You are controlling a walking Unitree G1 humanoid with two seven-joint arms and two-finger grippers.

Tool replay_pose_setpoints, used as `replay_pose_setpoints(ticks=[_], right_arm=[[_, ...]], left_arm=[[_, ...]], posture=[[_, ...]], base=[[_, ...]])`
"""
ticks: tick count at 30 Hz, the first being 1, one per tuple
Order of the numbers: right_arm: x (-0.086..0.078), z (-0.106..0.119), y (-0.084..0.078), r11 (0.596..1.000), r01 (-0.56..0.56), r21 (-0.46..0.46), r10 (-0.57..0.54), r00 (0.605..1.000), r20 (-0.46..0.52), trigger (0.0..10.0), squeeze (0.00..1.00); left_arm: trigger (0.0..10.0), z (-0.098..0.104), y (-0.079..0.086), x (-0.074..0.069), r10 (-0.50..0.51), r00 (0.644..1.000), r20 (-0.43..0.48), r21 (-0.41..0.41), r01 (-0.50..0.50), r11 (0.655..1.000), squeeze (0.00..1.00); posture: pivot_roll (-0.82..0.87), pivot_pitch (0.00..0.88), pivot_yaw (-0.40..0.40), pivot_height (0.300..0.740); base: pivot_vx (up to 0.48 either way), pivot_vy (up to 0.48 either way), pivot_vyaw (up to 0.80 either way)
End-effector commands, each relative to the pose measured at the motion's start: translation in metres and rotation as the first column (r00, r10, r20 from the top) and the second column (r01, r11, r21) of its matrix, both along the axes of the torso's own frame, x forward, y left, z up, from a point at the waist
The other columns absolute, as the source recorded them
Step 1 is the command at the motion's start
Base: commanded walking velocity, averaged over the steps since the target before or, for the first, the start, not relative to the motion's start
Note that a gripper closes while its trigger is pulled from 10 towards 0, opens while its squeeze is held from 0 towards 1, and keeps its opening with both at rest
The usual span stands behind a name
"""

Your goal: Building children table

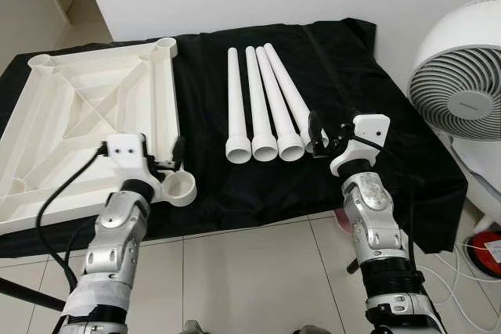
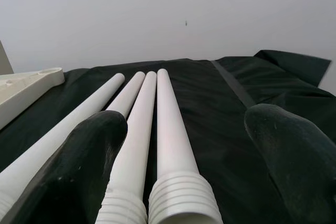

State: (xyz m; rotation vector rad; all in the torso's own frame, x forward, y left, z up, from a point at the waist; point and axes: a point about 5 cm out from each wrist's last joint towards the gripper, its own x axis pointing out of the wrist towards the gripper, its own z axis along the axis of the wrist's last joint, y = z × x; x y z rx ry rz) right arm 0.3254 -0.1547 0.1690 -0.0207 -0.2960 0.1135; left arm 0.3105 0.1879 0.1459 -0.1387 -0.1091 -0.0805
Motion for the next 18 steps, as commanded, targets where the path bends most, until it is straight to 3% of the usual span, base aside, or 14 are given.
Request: replay_pose_setpoints(ticks=[1,8,14,18], right_arm=[[0.001,0.0,0.002,1.0,-0.005,0.003,0.005,1.0,0.004,10.0,0.0],[0.001,0.002,0.0,1.0,-0.009,0.003,0.008,1.0,0.025,10.0,0.0],[-0.004,-0.006,-0.006,1.0,-0.002,0.023,0.001,1.0,0.024,10.0,0.0],[-0.007,-0.007,-0.004,1.0,-0.012,-0.01,0.012,1.0,0.026,10.0,0.0]], left_arm=[[10.0,-0.001,0.007,0.002,0.047,0.998,-0.03,-0.021,-0.047,0.999,0.0],[10.0,0.014,0.002,0.001,0.003,0.999,0.051,0.033,-0.005,0.999,0.0],[10.0,0.01,0.002,-0.002,0.024,0.998,0.049,0.036,-0.026,0.999,0.0],[10.0,0.007,0.006,-0.004,0.064,0.998,0.025,0.022,-0.064,0.998,0.0]], posture=[[-0.09,0.0,0.086,0.74],[-0.09,0.0,0.078,0.74],[-0.08,0.005,0.068,0.74],[-0.08,0.017,0.066,0.74]], base=[[0.0,0.0,0.0],[0.0,0.0,0.0],[0.0,0.0,0.0],[0.0,0.0,0.0]])
